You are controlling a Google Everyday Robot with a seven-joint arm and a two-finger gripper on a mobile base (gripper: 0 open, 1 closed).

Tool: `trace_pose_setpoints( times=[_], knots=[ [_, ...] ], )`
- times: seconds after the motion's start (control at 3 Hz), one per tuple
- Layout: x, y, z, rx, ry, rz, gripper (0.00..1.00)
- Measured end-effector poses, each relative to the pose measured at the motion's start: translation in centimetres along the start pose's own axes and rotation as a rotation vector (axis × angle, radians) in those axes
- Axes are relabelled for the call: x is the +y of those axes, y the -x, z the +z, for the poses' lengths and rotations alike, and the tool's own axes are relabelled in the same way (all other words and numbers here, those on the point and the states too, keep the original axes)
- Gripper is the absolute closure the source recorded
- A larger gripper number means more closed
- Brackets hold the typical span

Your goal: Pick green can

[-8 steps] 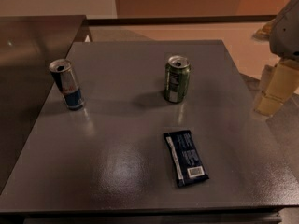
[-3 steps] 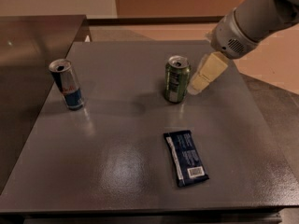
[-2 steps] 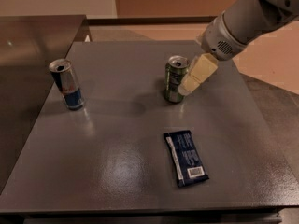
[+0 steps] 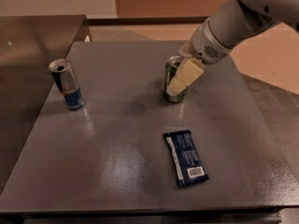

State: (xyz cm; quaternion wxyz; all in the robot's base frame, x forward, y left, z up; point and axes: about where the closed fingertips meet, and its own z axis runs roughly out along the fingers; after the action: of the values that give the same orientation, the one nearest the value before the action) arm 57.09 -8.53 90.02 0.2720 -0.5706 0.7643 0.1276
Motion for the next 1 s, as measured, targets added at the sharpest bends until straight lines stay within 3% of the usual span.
trace_pose_setpoints(
  times=[0.67,1.0],
  knots=[
    [0.1,0.6,-0.5,0.001,0.008,-0.008,0.64],
    [-0.5,2.1,-3.0,-0.004,-0.016,-0.034,0.88]
  ],
)
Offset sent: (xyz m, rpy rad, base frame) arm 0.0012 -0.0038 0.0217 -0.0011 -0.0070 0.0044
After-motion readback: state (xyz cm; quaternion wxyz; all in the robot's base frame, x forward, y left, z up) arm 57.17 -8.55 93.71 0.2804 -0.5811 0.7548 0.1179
